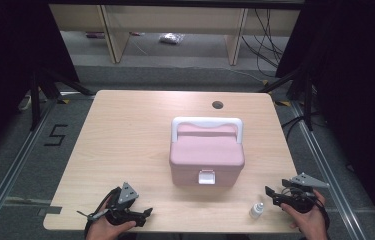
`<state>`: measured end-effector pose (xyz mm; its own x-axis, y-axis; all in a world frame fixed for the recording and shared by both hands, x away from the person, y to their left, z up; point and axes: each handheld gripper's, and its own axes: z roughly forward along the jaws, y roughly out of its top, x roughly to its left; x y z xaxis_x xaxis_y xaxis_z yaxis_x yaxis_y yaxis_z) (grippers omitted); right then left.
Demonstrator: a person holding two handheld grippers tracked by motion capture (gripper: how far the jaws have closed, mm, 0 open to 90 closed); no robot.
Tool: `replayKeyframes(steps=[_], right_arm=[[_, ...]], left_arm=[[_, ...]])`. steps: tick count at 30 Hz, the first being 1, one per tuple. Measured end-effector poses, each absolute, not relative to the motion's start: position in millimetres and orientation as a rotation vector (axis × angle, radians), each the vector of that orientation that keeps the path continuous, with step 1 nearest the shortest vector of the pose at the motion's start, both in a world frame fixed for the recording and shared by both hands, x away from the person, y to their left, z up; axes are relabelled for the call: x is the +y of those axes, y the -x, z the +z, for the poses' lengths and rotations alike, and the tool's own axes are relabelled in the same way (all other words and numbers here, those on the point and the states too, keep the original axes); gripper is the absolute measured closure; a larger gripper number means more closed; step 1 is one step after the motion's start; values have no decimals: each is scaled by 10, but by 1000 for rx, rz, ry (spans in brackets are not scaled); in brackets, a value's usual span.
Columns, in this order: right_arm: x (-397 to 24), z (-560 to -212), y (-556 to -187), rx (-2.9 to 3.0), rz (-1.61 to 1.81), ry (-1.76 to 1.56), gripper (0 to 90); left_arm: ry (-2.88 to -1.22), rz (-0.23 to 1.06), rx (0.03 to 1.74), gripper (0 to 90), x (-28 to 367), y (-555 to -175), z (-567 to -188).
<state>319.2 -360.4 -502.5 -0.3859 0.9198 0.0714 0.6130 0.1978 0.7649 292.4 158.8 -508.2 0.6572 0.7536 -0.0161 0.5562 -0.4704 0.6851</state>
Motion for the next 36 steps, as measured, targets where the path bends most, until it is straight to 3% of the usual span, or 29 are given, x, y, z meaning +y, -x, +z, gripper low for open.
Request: replayKeyframes(steps=[3, 9, 19, 24, 26, 29, 36], right_arm=[[-3586, -5001, -3224, 2113, 1044, -1413, 330], [-3522, -4931, -3319, 2126, 1044, -1353, 363], [-3241, -4815, -3662, 2210, 1148, -1281, 586], [-3040, -4747, -3834, 2232, 1167, -1246, 697], [-3028, -4737, -3868, 2241, 1162, -1217, 711], [-2964, -4699, -3931, 2250, 1169, -1184, 777], [-2861, -4667, -3951, 2287, 1194, -1156, 851]], left_arm=[[-2177, 369, 1024, 162, 1567, -2973, -5075], [-2169, 379, 1035, 173, 1511, -3095, -5051], [-2100, 383, 1046, 286, 1345, -3532, -4873], [-2106, 361, 1042, 457, 1184, -3779, -4831], [-2124, 362, 1039, 474, 1168, -3804, -4824], [-2114, 349, 1032, 594, 1125, -3870, -4824], [-2081, 345, 1019, 770, 1045, -4003, -4814]])
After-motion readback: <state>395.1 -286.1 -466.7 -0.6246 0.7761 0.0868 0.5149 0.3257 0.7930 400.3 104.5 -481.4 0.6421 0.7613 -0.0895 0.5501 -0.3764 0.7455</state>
